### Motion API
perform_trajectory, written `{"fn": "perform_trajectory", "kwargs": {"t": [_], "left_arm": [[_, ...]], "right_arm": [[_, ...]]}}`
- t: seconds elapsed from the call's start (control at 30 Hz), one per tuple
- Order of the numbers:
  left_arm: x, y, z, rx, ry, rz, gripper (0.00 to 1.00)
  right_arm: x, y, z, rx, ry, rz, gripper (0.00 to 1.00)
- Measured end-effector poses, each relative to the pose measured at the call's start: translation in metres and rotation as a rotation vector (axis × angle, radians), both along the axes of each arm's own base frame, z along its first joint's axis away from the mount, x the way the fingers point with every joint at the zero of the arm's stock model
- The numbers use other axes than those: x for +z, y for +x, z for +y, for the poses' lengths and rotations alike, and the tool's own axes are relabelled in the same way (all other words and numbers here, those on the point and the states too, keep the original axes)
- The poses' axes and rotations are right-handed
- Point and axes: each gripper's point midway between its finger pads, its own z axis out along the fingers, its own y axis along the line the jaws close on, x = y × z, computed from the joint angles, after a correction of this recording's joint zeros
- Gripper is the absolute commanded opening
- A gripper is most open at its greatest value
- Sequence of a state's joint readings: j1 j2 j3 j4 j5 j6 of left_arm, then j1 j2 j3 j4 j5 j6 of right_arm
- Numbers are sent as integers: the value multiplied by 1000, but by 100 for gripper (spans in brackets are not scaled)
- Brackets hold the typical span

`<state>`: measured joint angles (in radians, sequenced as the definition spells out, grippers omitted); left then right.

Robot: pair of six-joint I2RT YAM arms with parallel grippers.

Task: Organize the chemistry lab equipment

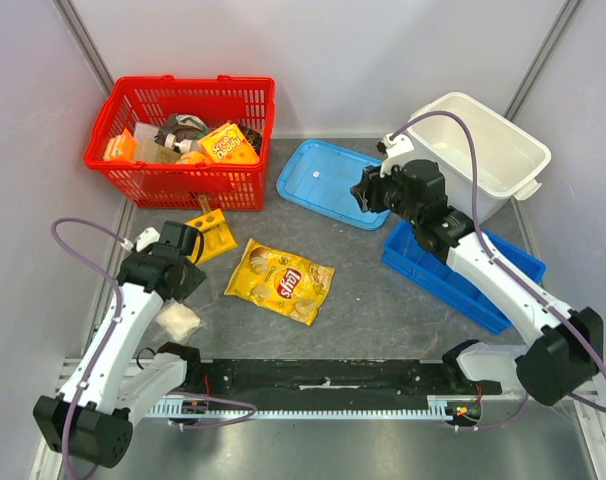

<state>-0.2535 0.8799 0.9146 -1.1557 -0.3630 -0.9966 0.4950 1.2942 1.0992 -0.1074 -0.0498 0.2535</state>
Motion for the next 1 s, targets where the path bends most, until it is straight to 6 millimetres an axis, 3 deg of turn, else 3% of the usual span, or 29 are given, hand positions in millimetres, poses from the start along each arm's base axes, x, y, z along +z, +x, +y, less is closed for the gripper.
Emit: {"fn": "perform_trajectory", "kwargs": {"t": [0.13, 0.27, 0.7, 0.93, 1.0], "left_arm": [[-39, -14, 7, 104, -9, 128, 46], [-65, -29, 9, 190, -25, 207, 53], [-98, -33, 24, 407, 33, 286, 57], [-122, -37, 29, 465, 31, 316, 52], [-128, -39, 29, 474, 35, 335, 39]], "right_arm": [[9, -12, -7, 1, 12, -48, 54], [12, -15, -9, 3, 24, -78, 55], [5, -8, -14, -9, -31, -105, 57], [5, -8, -14, -7, -37, -108, 57], [5, -8, -14, -7, -37, -108, 57]]}}
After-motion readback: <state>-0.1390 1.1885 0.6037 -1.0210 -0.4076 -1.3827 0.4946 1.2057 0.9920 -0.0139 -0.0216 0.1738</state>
